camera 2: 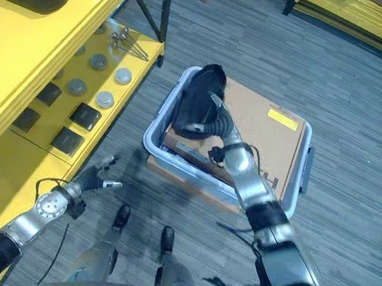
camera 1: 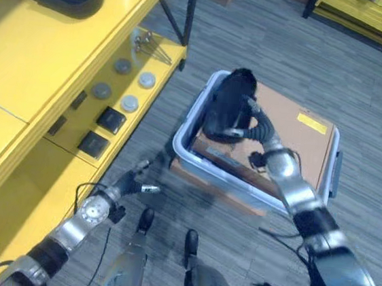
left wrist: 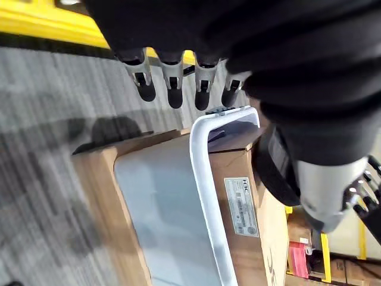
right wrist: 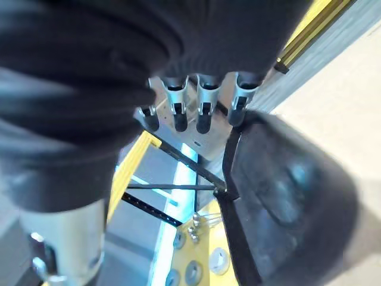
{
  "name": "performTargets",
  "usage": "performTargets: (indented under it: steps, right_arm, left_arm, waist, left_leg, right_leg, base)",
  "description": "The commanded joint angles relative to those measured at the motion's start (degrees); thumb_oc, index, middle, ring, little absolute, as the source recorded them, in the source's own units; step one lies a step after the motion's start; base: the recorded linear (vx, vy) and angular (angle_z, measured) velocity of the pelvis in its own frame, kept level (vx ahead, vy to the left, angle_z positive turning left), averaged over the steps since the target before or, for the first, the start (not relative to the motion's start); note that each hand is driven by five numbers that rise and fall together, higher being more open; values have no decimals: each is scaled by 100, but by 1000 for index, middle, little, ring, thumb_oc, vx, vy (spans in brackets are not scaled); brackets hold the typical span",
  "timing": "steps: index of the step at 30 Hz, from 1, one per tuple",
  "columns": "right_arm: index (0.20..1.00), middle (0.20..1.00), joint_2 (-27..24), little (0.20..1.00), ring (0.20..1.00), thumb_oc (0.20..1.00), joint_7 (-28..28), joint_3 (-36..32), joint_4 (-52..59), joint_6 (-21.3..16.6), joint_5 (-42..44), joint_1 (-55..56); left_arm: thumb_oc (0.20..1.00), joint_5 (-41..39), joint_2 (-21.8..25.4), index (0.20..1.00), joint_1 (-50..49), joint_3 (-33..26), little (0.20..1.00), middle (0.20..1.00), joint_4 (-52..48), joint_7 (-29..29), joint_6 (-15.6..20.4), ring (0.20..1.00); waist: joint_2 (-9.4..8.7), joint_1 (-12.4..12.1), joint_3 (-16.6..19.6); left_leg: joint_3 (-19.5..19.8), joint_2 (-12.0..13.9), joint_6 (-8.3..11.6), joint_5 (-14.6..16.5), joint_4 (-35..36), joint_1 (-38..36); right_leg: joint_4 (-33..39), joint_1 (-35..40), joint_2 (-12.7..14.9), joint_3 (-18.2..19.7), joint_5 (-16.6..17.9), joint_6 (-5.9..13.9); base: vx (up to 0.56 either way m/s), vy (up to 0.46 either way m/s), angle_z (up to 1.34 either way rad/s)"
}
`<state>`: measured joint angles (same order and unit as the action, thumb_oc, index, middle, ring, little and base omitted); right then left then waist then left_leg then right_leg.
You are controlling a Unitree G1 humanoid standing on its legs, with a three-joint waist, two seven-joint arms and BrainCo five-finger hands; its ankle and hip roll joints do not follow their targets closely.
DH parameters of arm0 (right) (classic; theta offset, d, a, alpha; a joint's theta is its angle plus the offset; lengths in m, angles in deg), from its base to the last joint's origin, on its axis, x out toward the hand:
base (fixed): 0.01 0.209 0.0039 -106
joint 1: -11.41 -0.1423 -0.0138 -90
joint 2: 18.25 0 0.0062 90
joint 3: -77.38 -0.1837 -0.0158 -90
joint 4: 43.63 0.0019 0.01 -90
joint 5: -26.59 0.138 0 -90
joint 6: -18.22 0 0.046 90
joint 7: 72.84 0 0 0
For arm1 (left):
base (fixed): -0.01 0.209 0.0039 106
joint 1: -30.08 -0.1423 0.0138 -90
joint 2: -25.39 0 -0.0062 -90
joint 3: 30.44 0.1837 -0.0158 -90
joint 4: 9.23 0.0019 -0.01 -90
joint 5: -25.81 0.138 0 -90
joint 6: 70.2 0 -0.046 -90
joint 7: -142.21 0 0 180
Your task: Move parts from the plastic box to the shelf.
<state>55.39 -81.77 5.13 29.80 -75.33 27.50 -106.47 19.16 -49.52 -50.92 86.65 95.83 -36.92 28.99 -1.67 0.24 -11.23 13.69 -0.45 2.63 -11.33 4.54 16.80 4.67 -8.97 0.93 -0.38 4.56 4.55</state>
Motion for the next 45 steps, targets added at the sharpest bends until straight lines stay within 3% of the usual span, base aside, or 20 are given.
performTargets:
  steps: [1, 9, 16, 23, 31, 45]
  right_arm:
    - [1000, 1000, -419, 1000, 1000, 1000, 104, -489, 360, -233, 7, 406]
    - [1000, 1000, -400, 1000, 1000, 1000, 165, -680, 619, -218, 3, 796]
    - [1000, 1000, -235, 1000, 1000, 1000, -124, -779, 343, -272, -229, 709]
    - [1000, 1000, 2, 1000, 1000, 1000, -1096, -393, -1345, -404, -217, -969]
    - [1000, 1000, -322, 1000, 1000, 1000, -2028, -139, -3145, -438, 182, -2898]
    - [1000, 1000, -117, 1000, 1000, 1000, -2050, 327, -4291, -203, 331, -3631]
  left_arm:
    - [1000, 168, -131, 1000, 437, -215, 1000, 1000, -222, -293, 509, 1000]
    - [1000, 89, -362, 1000, 1152, -231, 1000, 1000, -168, -647, 561, 1000]
    - [1000, 54, -467, 1000, 1038, -367, 1000, 1000, -210, -701, 585, 1000]
    - [1000, -74, -446, 1000, 1246, -288, 1000, 1000, -200, -1058, 763, 1000]
    - [1000, -471, -440, 1000, 1497, -32, 1000, 1000, -132, -1326, 912, 1000]
    - [1000, -540, -407, 1000, 1461, 124, 1000, 1000, -192, -1373, 845, 1000]
  waist:
    - [-257, 95, 209]
    - [-311, 192, 128]
    - [-252, 177, 110]
    - [-151, 1, -217]
    - [-6, -273, -434]
    - [75, -399, -442]
  left_leg:
    - [-245, -59, -307, 1278, 46, -605]
    - [-366, -36, -321, 1262, 46, -618]
    - [-382, -42, -347, 1279, 46, -649]
    - [-314, -113, -347, 1135, 42, -328]
    - [-186, -234, -274, 905, 46, 192]
    - [-84, -289, -258, 903, 46, 339]
  right_leg:
    - [26, -225, 69, 167, -256, -5]
    - [7, -292, 29, 284, -209, -8]
    - [-1, -283, 12, 318, -218, -29]
    - [-25, -570, 46, 256, -109, -25]
    - [19, -948, 109, 104, 4, -13]
    - [33, -1043, 112, 73, -6, -13]
  base:
    - [-26, -65, -13]
    - [-24, -25, -18]
    - [-4, -5, -2]
    - [-61, 2, 2]
    - [-17, 6, 13]
    - [6, 4, 8]
